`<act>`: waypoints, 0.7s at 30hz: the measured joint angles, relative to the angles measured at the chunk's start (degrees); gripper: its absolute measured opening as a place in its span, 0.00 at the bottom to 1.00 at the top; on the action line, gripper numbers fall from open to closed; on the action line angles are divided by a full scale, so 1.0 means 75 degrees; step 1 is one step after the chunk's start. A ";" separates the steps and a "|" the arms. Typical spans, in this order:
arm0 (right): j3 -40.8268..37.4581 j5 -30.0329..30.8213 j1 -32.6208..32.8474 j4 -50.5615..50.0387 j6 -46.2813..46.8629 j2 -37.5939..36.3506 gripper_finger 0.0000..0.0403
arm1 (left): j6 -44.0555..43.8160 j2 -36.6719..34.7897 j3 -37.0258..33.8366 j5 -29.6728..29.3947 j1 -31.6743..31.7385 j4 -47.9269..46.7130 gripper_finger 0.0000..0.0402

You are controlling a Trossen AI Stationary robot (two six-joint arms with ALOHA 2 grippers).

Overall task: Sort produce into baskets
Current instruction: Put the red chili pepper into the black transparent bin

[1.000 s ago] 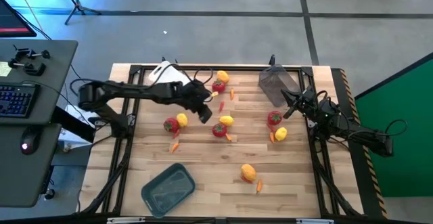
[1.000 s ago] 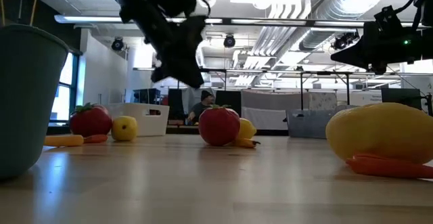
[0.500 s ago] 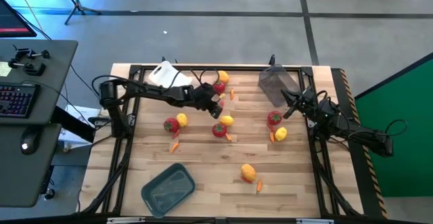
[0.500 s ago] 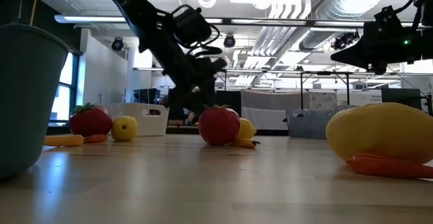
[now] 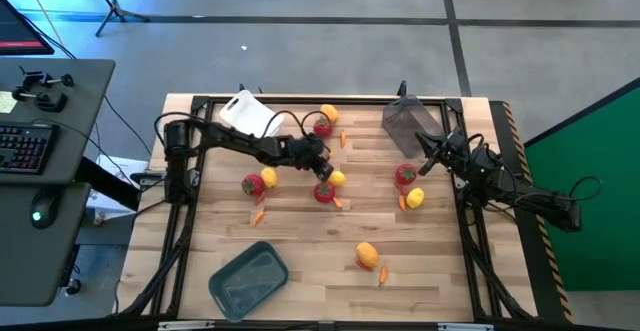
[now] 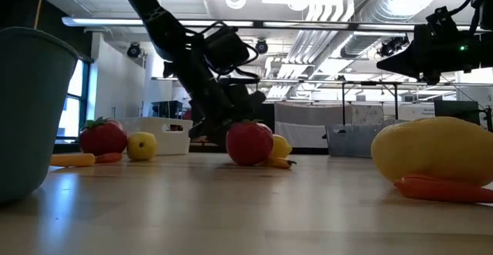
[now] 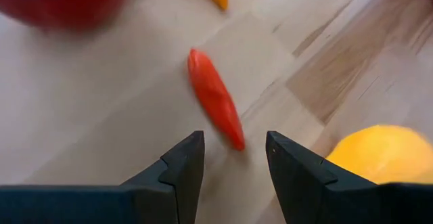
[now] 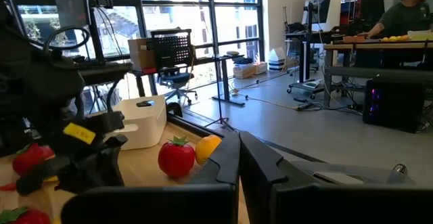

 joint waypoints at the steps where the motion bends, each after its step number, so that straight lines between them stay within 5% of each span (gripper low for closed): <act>1: 0.0003 0.0000 0.0001 0.0000 0.0000 0.0002 0.00 | 0.0031 0.0064 0.0071 -0.0003 -0.0013 -0.0004 0.37; 12: 0.0003 -0.0001 0.0000 0.0000 0.0000 0.0002 0.00 | 0.0020 0.0535 0.0667 -0.0035 0.0015 -0.0492 0.30; 21: 0.0001 0.0000 0.0001 0.0001 0.0000 0.0003 0.00 | 0.0020 0.0548 0.0659 -0.0033 0.0173 -0.0569 0.08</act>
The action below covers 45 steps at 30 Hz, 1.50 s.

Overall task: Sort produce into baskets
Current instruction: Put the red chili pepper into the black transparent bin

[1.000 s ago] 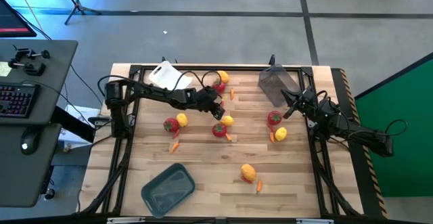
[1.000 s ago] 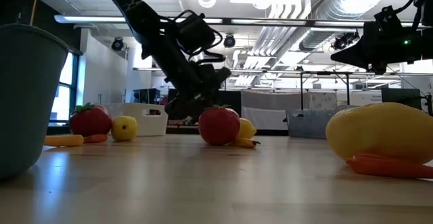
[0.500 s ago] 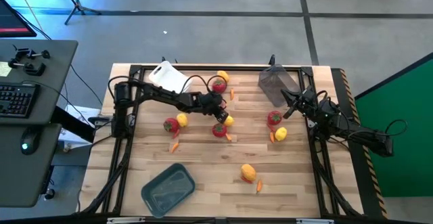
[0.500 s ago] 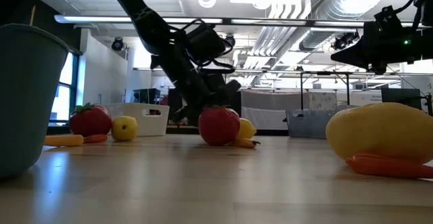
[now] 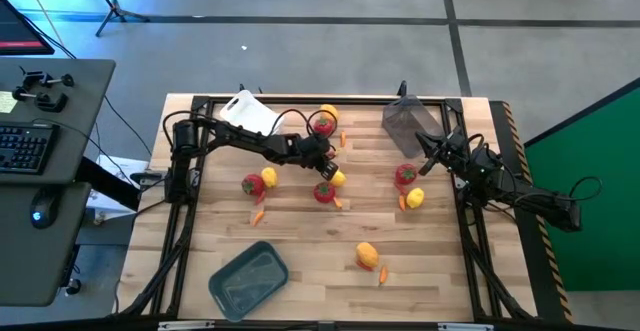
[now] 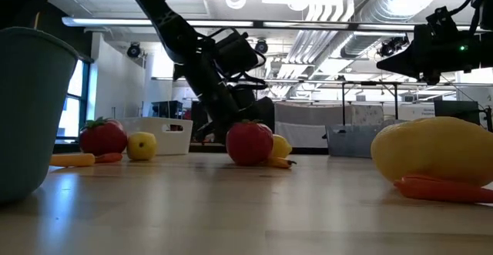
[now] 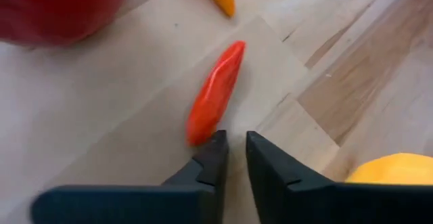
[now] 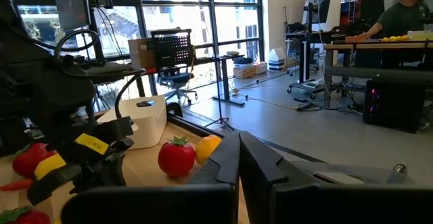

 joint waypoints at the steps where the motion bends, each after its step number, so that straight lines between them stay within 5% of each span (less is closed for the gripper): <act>1: 0.0002 -0.0003 0.0000 0.0001 0.0000 0.0000 0.00 | 0.0097 -0.0004 -0.0003 0.0004 0.0012 0.0020 0.05; 6: 0.0002 -0.0001 0.0000 0.0000 0.0000 0.0000 0.00 | 0.1666 -0.0307 0.0177 0.0269 -0.0019 -0.0084 0.02; 19: 0.0002 -0.0003 -0.0002 -0.0002 0.0000 -0.0001 0.00 | 0.3469 -0.0038 0.1054 0.0648 0.0286 -0.0855 0.36; 25: 0.0000 -0.0003 0.0000 0.0000 0.0000 0.0000 0.00 | 0.4181 0.0099 0.1063 0.0688 0.0431 -0.1139 0.40; 45: 0.0002 -0.0003 -0.0003 -0.0002 0.0000 0.0000 0.00 | 0.4200 0.0303 0.1073 0.1338 0.0614 -0.1349 0.02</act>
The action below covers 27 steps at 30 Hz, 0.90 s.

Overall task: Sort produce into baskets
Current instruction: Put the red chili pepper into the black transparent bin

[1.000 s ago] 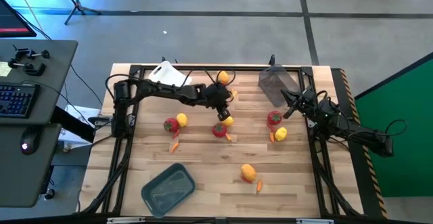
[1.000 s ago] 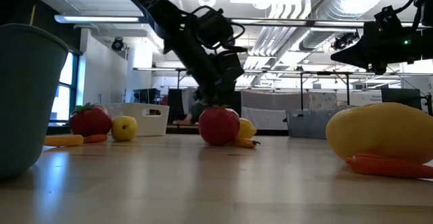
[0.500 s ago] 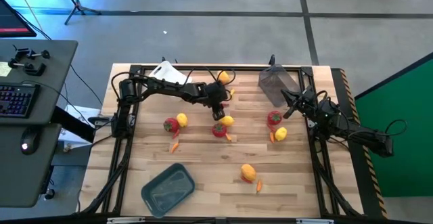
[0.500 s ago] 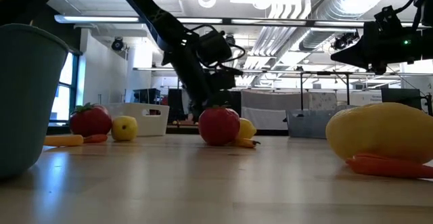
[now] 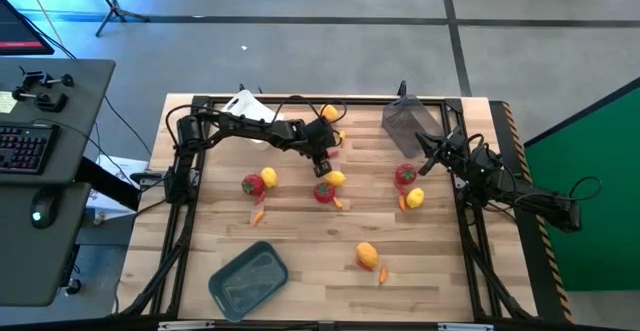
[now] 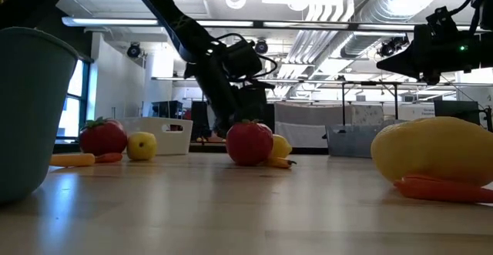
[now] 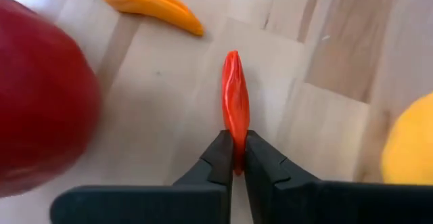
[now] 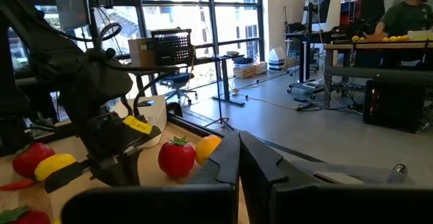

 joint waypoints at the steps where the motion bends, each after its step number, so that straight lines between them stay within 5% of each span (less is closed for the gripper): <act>1: 0.0000 0.0002 0.0000 0.0003 0.0000 0.0000 0.00 | -0.0129 0.0000 0.0052 0.0148 0.0000 -0.0079 0.02; 8: -0.0001 0.0000 0.0002 0.0000 0.0000 0.0000 0.00 | -0.1159 0.0009 0.1011 0.0838 -0.0119 -0.0116 0.00; 16: -0.0001 0.0000 0.0001 0.0000 0.0000 0.0000 0.00 | -0.3027 0.0207 0.2424 0.0633 -0.0318 0.0667 0.00; 27: -0.0001 0.0004 0.0002 0.0002 0.0000 -0.0004 0.00 | -0.4423 0.2514 0.5765 -0.0127 -0.0604 0.0743 0.00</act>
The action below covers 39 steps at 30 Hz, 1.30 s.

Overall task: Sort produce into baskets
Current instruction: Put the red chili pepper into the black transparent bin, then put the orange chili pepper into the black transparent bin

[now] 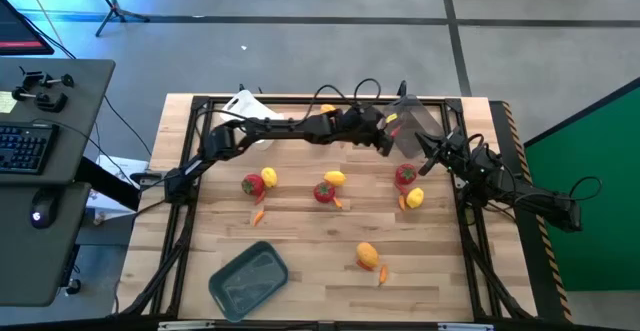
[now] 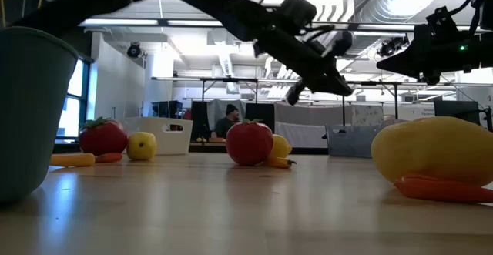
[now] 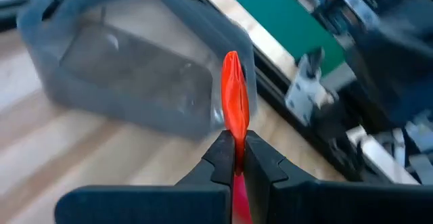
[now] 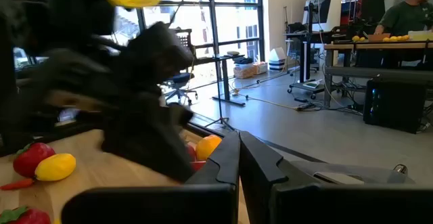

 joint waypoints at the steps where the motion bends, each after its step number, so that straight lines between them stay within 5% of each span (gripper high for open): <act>1: 0.0001 -0.0003 -0.0002 -0.0001 0.0000 0.0001 0.00 | -0.0055 0.0217 0.0309 -0.0032 0.0022 0.0002 0.00; 12: 0.0001 -0.0002 0.0001 -0.0002 0.0000 0.0000 0.00 | -0.0565 0.2069 0.2501 0.0042 0.0293 0.0009 0.00; 21: 0.0001 -0.0004 -0.0002 0.0000 0.0000 -0.0002 0.00 | -0.0342 0.2143 0.2490 0.0004 0.0453 0.0210 0.03; 34: 0.0001 -0.0002 0.0001 0.0000 0.0000 -0.0002 0.00 | 0.0165 0.2143 0.2496 0.0136 0.0553 0.0175 0.32; 39: 0.0001 -0.0001 0.0001 -0.0002 0.0000 -0.0002 0.00 | 0.1180 0.1955 0.2484 0.0551 0.0568 0.0037 0.27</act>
